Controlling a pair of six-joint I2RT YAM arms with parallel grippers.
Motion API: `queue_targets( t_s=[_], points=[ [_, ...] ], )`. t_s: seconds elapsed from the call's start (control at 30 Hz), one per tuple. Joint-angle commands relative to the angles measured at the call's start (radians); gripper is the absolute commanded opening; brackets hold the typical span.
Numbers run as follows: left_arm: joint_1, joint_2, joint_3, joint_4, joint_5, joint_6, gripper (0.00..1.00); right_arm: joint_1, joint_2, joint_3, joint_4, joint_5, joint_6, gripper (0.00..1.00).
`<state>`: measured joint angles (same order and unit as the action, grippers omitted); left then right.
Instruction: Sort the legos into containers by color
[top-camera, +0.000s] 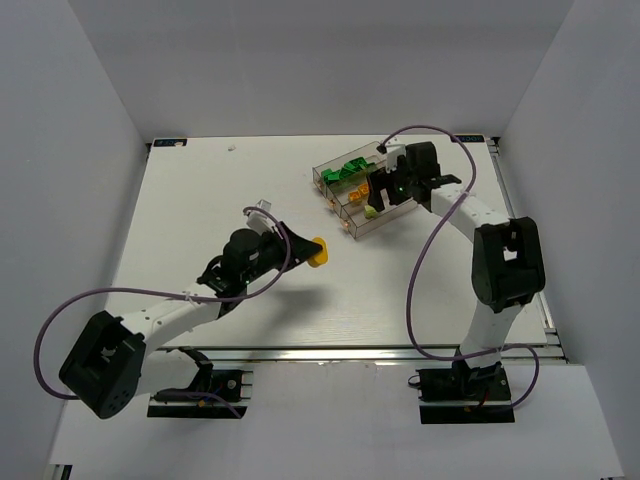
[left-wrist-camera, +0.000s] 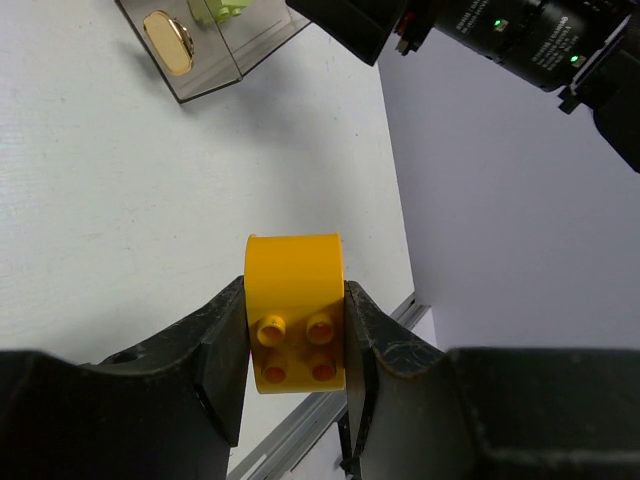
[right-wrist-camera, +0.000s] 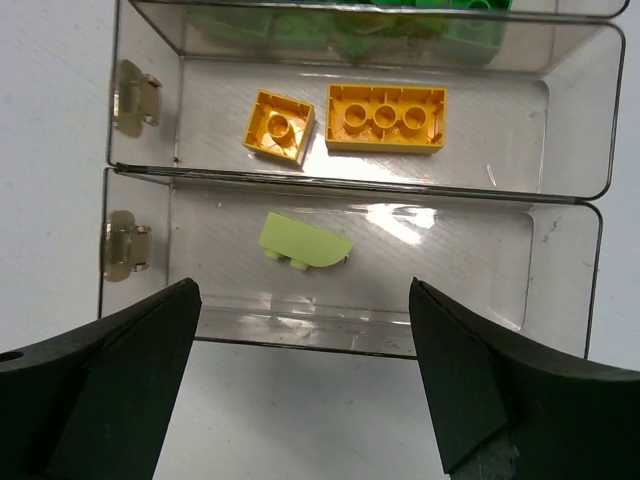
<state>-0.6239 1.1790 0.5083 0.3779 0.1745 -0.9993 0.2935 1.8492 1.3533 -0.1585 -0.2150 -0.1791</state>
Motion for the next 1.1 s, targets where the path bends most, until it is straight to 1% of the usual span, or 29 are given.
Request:
queue_targets(
  t_s=[0.0, 0.03, 0.13, 0.17, 0.2, 0.23, 0.27, 0.3, 0.37, 0.4, 0.5, 0.57, 0.63, 0.67, 0.7, 0.73, 0.77, 0.8, 0.83, 0.87, 0.93, 0.97, 1.07],
  points=[
    [0.004, 0.013, 0.076, -0.013, 0.020, 0.050, 0.00, -0.011, -0.097, 0.020, 0.045, -0.072, -0.078, 0.89],
    [0.004, 0.024, 0.088, -0.023, 0.022, 0.062, 0.00, -0.017, -0.119, -0.021, 0.060, -0.093, -0.153, 0.89],
    [0.006, 0.050, 0.153, -0.079, 0.025, 0.128, 0.00, -0.046, -0.206, -0.113, 0.126, -0.208, -0.288, 0.89],
    [0.006, 0.057, 0.170, -0.091, 0.025, 0.146, 0.00, -0.071, -0.238, -0.123, 0.119, -0.322, -0.325, 0.90],
    [0.004, 0.065, 0.206, -0.114, 0.028, 0.183, 0.00, -0.080, -0.248, -0.123, 0.097, -0.369, -0.357, 0.89],
    [0.004, 0.083, 0.228, -0.128, 0.029, 0.204, 0.00, -0.088, -0.254, -0.105, 0.041, -0.412, -0.390, 0.89],
    [0.004, 0.094, 0.248, -0.138, 0.039, 0.226, 0.01, -0.096, -0.257, -0.092, 0.005, -0.501, -0.401, 0.89],
    [0.004, 0.105, 0.287, -0.161, 0.042, 0.264, 0.01, -0.111, -0.260, -0.085, -0.021, -0.536, -0.405, 0.83],
    [0.004, 0.143, 0.329, -0.203, 0.046, 0.318, 0.01, -0.122, -0.280, -0.095, -0.052, -0.610, -0.404, 0.76],
    [0.004, 0.157, 0.349, -0.212, 0.051, 0.332, 0.01, -0.122, -0.289, -0.108, -0.053, -0.626, -0.405, 0.71],
    [0.006, 0.223, 0.433, -0.253, 0.081, 0.398, 0.02, -0.123, -0.344, -0.170, -0.050, -0.667, -0.428, 0.64],
    [0.006, 0.260, 0.507, -0.286, 0.105, 0.462, 0.02, -0.123, -0.393, -0.212, -0.061, -0.675, -0.465, 0.63],
    [0.010, 0.324, 0.565, -0.324, 0.120, 0.508, 0.03, -0.123, -0.418, -0.220, -0.094, -0.670, -0.493, 0.60],
    [0.013, 0.347, 0.631, -0.361, 0.128, 0.559, 0.03, -0.125, -0.423, -0.214, -0.122, -0.666, -0.506, 0.58],
    [0.018, 0.397, 0.668, -0.372, 0.138, 0.582, 0.03, -0.128, -0.421, -0.191, -0.186, -0.664, -0.526, 0.50],
    [0.024, 0.424, 0.741, -0.411, 0.146, 0.608, 0.04, -0.134, -0.417, -0.183, -0.208, -0.661, -0.530, 0.45],
    [0.029, 0.451, 0.780, -0.451, 0.152, 0.661, 0.04, -0.137, -0.415, -0.178, -0.223, -0.659, -0.528, 0.39],
    [0.030, 0.508, 0.818, -0.474, 0.155, 0.688, 0.04, -0.140, -0.418, -0.177, -0.242, -0.659, -0.527, 0.27],
    [0.038, 0.537, 0.896, -0.515, 0.157, 0.738, 0.05, -0.143, -0.426, -0.181, -0.249, -0.658, -0.527, 0.22],
    [0.041, 0.566, 0.935, -0.537, 0.152, 0.760, 0.05, -0.145, -0.430, -0.184, -0.254, -0.658, -0.525, 0.18],
    [0.052, 0.655, 1.007, -0.566, 0.142, 0.797, 0.05, -0.146, -0.435, -0.184, -0.285, -0.652, -0.527, 0.16],
    [0.053, 0.685, 1.076, -0.589, 0.135, 0.823, 0.05, -0.146, -0.435, -0.183, -0.294, -0.650, -0.527, 0.15],
    [0.056, 0.792, 1.179, -0.629, 0.100, 0.872, 0.07, -0.148, -0.433, -0.187, -0.314, -0.647, -0.519, 0.15]
  ],
)
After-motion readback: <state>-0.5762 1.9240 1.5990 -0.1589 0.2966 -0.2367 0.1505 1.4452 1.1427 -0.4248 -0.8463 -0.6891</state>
